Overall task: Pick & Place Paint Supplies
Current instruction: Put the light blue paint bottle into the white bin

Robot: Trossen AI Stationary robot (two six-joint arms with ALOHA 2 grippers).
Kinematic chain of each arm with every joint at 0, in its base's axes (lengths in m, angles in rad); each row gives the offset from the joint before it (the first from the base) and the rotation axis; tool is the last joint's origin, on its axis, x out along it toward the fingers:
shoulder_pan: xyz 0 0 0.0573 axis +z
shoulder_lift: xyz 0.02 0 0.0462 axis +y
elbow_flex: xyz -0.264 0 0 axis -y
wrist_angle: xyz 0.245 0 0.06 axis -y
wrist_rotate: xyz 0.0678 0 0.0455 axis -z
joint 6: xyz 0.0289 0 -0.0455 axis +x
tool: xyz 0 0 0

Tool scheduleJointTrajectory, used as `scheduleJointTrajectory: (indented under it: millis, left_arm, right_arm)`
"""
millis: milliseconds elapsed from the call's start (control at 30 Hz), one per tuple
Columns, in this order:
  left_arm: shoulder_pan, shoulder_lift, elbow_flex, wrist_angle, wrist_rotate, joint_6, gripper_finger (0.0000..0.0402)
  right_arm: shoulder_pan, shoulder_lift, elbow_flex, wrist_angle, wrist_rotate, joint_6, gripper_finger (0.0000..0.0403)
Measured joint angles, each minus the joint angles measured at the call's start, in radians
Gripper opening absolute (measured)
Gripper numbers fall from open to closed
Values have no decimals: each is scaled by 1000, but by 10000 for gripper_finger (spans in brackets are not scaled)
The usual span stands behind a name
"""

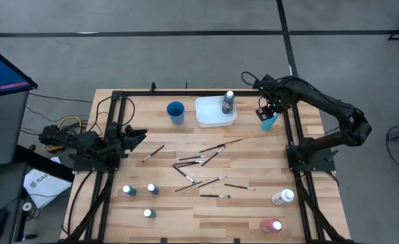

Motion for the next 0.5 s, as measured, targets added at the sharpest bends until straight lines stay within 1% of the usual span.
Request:
scheduleJointTrajectory:
  millis: [100, 267, 500]
  left_arm:
    - [0, 0, 0, 0, 0, 0, 199]
    - [0, 0, 0, 0, 0, 0, 199]
    - [0, 0, 0, 0, 0, 0, 199]
  right_arm:
    - [0, 0, 0, -7, 0, 0, 192]
    - [0, -3, 3, -9, -3, -7, 108]
    - [0, -2, 4, -12, 0, -15, 106]
